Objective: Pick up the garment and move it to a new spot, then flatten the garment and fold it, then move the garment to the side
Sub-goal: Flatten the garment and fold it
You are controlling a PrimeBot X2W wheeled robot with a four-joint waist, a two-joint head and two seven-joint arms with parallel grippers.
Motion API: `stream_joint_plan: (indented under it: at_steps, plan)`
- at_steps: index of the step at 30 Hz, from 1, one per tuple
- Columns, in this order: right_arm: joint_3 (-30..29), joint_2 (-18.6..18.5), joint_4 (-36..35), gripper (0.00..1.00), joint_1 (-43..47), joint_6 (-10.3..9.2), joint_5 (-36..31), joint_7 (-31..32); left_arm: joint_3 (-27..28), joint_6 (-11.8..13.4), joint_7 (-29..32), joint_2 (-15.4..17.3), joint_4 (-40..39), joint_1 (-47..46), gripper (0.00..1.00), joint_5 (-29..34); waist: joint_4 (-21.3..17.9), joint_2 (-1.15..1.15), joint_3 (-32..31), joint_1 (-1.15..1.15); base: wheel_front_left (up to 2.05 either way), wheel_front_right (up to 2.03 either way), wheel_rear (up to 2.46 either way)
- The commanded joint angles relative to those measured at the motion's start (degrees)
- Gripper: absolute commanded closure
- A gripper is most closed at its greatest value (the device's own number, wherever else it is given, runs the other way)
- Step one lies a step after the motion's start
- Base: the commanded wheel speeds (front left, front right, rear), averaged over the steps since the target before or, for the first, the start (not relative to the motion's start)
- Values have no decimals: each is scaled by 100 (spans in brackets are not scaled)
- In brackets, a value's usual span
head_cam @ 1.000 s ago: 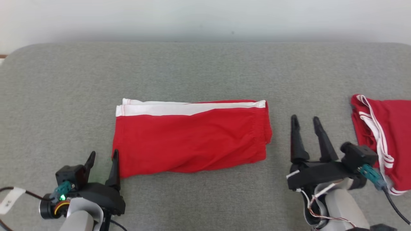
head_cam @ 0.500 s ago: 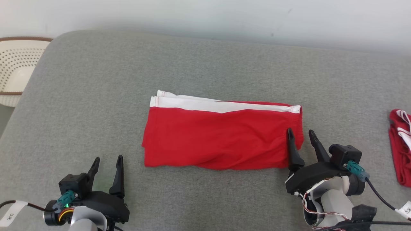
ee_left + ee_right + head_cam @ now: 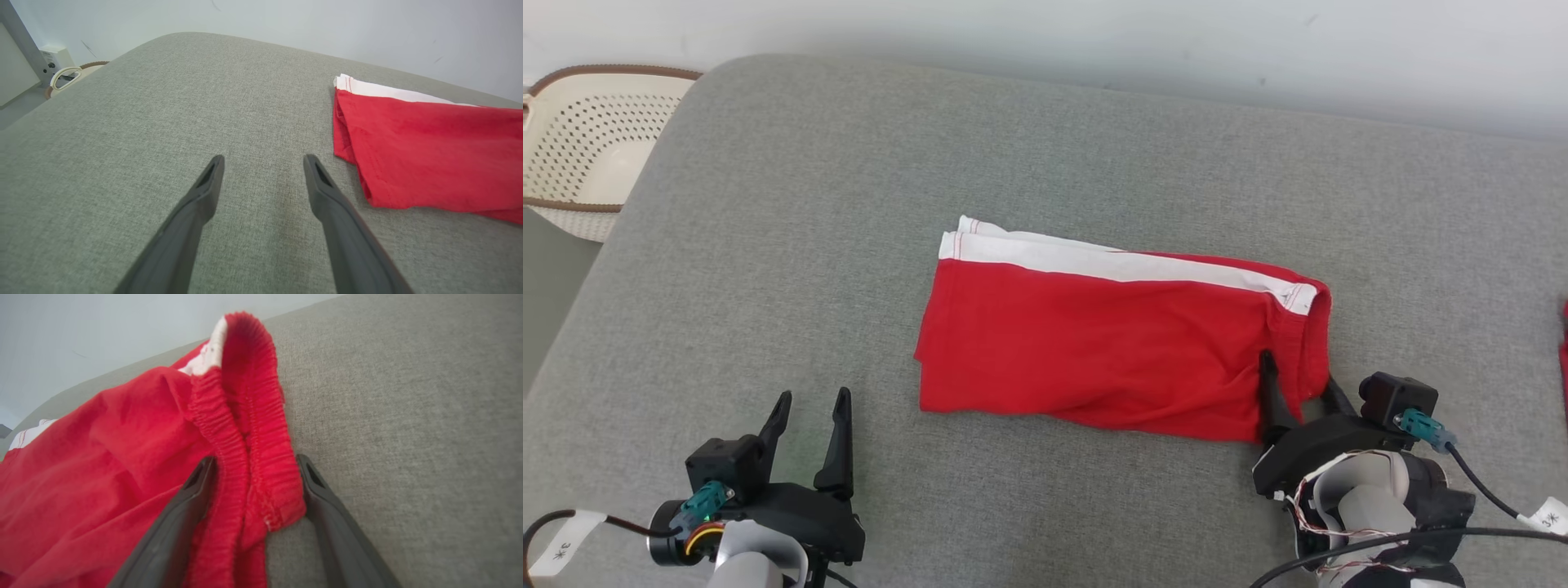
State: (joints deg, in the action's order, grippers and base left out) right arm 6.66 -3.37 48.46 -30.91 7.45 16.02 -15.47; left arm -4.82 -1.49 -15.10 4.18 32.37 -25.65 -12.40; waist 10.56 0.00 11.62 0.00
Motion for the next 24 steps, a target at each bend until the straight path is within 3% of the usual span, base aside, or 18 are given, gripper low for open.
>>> stream_joint_plan:
  at_steps: [1, 6, 8, 9, 10, 11, 24]
  plan:
    - [168, 87, 244, 0, 54, 8, 177, 69, 17, -38, -5, 2, -20, 95, 0, 34, 65, 0, 1, 0, 0, 0, 0]
    - [604, 128, 565, 0, -22, 26, 714, 84, 71, -68, -5, -29, -70, 133, 0, 100, 148, 0, -3, 0, 0, 0, 0]
    - [708, 137, 634, 58, -10, 26, 889, 86, 96, -85, -5, -39, -93, 160, 0, 122, 168, 0, -9, 0, 0, 0, 0]
    - [735, 138, 653, 80, -29, 26, 932, 86, 109, -78, -5, -45, -104, 168, 0, 128, 171, 0, -10, 0, 0, 0, 0]
    - [735, 138, 653, 80, -29, 26, 932, 86, 109, -78, -5, -45, -104, 168, 0, 128, 171, 0, -10, 0, 0, 0, 0]
    - [728, 138, 632, 100, -48, 26, 995, 85, 127, -88, -5, -48, -117, 164, 0, 138, 169, 0, -10, 0, 0, 0, 0]
    - [120, -468, -142, 100, 42, 1, 975, 36, 277, -81, -5, -75, -318, 280, 0, 320, -125, 0, -96, 0, 0, 0, 0]
